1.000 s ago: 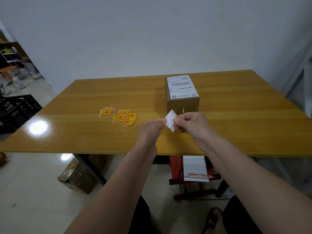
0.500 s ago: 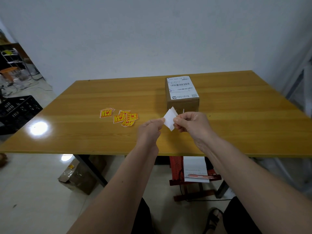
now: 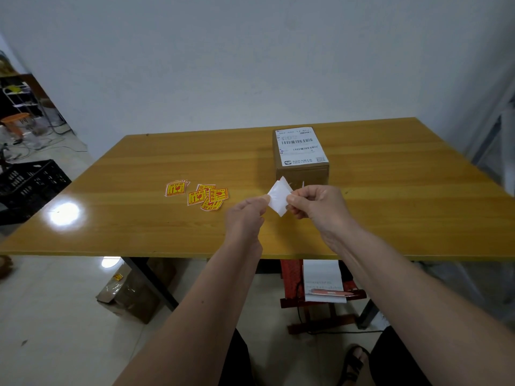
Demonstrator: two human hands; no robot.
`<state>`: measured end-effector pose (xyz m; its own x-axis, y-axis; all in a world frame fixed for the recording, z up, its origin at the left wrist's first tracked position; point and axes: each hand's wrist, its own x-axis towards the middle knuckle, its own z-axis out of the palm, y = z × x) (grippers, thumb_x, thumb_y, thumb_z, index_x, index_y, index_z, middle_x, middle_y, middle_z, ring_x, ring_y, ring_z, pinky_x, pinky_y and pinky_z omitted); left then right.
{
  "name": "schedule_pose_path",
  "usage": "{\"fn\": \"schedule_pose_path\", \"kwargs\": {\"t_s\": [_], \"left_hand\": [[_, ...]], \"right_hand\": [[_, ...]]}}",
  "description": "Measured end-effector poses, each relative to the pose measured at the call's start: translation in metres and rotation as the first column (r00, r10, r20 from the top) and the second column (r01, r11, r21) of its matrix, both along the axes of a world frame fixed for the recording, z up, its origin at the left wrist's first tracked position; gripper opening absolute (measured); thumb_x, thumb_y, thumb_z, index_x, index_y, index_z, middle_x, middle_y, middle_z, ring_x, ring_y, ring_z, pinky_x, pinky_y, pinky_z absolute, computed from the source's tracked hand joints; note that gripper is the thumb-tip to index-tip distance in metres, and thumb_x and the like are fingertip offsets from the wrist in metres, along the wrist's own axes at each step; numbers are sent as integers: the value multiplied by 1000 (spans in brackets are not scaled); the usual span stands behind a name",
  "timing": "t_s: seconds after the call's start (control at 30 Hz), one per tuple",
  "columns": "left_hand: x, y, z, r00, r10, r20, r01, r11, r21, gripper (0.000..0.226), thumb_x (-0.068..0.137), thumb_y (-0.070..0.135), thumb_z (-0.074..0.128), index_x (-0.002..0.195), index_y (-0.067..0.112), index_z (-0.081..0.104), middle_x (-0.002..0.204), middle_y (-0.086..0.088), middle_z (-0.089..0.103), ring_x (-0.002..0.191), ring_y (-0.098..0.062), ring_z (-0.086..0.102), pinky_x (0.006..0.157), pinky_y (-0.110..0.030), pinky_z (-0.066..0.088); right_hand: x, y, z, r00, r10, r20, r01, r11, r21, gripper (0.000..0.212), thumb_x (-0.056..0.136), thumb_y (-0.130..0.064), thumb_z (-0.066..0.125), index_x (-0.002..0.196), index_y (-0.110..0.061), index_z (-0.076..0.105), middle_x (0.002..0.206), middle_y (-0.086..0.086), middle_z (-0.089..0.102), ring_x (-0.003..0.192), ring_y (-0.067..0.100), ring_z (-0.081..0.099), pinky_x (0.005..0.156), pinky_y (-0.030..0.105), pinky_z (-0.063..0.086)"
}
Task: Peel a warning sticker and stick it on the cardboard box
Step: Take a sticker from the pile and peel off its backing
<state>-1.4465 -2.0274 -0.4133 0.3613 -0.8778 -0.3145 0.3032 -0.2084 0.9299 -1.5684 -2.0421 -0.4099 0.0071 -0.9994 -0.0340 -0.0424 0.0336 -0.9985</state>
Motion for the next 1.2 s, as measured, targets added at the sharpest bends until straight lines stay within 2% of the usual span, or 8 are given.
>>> {"fn": "schedule_pose_path", "kwargs": {"t_s": [0.2,0.33,0.47,0.57,0.77,0.9,1.1,1.2], "left_hand": [[0,-1,-3,1000,1,3,-1,1000,-11,16,83,12,66,70,17,59,72,1,57,70,-10,48,68,-23,41],[0,0,-4,1000,1,2,-1,1000,-10,16,84,12,66,70,17,60,72,1,56,71,-11,48,69,-23,41],[-1,1,-3,1000,-3,3,3,1000,-22,14,85,13,65,73,16,60,76,1,58,79,-12,52,76,-25,43],[-1,3,-3,996,-43,81,49,996,-80,16,86,15,63,71,17,60,75,1,59,79,-13,52,78,-26,44],[4,3,-2,972,-19,233,69,975,-211,21,89,12,58,69,20,56,82,1,63,84,-14,55,76,-25,44],[4,7,-4,952,-60,299,135,962,-236,21,90,13,57,70,20,55,81,1,61,79,-10,54,74,-23,43],[5,11,-4,946,-99,307,181,950,-254,21,91,12,56,71,19,54,81,0,61,79,-10,53,73,-22,42],[6,14,-3,947,-126,294,205,945,-256,21,91,12,56,71,19,54,82,0,62,76,-8,54,72,-22,42]], "right_hand": [[-1,1,-2,1000,-10,-6,9,1000,-12,9,83,-1,65,82,7,68,63,6,62,55,10,55,52,15,48],[-2,1,-3,1000,-13,-15,12,1000,-18,9,83,-1,65,75,0,68,62,6,62,56,12,54,53,16,48],[-3,2,-4,1000,-15,-16,15,1000,-16,11,83,-2,65,72,-3,68,63,6,61,57,12,53,54,17,48],[-7,2,-2,1000,-7,-14,7,1000,-3,9,84,-3,65,75,-2,67,65,6,61,59,12,54,55,16,49],[-14,-7,14,998,63,-23,-61,996,68,12,85,-10,60,96,-9,58,90,4,57,84,17,58,82,36,54],[-10,-9,22,994,59,-97,-56,998,33,19,82,-29,69,82,-10,63,85,3,62,77,14,57,73,29,53],[-4,-15,21,992,70,-108,-66,997,42,20,79,-22,74,84,-4,67,84,2,65,73,12,55,69,27,50],[-3,-15,19,991,92,-100,-89,995,41,12,79,-16,73,74,-10,66,80,-1,66,67,11,56,67,25,51]]}}
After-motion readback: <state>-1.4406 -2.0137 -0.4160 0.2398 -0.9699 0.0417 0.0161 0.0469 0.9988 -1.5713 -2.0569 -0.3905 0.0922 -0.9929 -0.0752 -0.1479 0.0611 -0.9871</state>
